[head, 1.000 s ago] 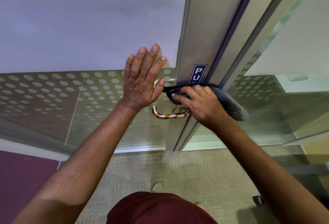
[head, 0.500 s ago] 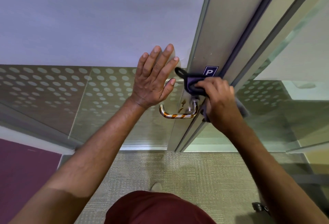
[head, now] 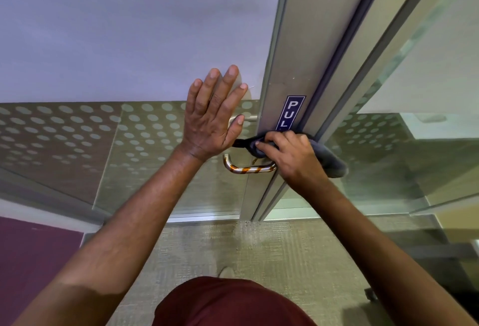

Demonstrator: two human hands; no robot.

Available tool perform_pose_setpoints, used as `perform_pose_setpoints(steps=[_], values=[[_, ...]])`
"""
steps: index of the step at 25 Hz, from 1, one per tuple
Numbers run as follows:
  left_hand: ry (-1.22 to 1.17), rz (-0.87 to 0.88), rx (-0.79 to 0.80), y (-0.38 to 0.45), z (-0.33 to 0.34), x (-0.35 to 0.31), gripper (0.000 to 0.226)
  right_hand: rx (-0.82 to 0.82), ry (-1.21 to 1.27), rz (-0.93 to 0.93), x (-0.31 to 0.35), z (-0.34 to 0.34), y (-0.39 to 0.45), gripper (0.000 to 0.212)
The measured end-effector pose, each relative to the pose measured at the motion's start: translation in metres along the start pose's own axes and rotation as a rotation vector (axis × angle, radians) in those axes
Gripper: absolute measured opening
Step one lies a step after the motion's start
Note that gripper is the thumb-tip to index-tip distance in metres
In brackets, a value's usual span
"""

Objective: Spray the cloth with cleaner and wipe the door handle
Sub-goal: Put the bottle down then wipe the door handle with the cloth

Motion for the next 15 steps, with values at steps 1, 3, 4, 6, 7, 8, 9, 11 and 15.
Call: perform_pose_setpoints(steps=[1, 3, 4, 6, 7, 8, 9, 11, 15], values=[[-0.004, 0.002, 0.002, 0.000, 0.000, 0.000, 0.058, 0.005, 0.002, 0.008, -0.004, 0.000, -0.002, 0.036], [-0.002, 0.005, 0.011, 0.000, 0.000, -0.001, 0.058, 0.003, 0.028, 0.092, -0.017, -0.001, -0.003, 0.038], [0.003, 0.003, 0.015, 0.001, 0.000, 0.000, 0.057, -0.010, 0.046, 0.146, -0.022, -0.002, -0.003, 0.038], [-0.005, -0.006, 0.014, 0.001, 0.000, 0.000, 0.056, -0.039, 0.080, 0.256, -0.023, -0.002, -0.002, 0.037], [-0.005, -0.006, 0.011, 0.001, 0.000, 0.000, 0.056, -0.040, 0.093, 0.302, -0.020, 0.000, -0.001, 0.037], [0.001, -0.004, 0.010, 0.001, -0.001, 0.000, 0.056, -0.024, 0.105, 0.321, -0.015, 0.003, 0.000, 0.038], [0.002, -0.004, 0.011, 0.001, -0.001, 0.000, 0.055, 0.003, 0.111, 0.309, -0.009, 0.006, 0.002, 0.040], [-0.006, -0.006, 0.010, 0.002, -0.001, 0.000, 0.055, 0.044, 0.094, 0.228, -0.003, 0.011, 0.003, 0.040], [-0.011, -0.010, 0.021, 0.002, -0.002, -0.001, 0.054, 0.017, 0.062, 0.218, -0.018, 0.007, -0.003, 0.033]])
Point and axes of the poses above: each hand's wrist, its own y-axis towards the middle knuckle, its own z-axis out of the palm, x = y × z, the point moved 9 cm from there along y, towards the middle knuckle, and after that the axes turned 14 degrees about -y, right-handed, at the moved point
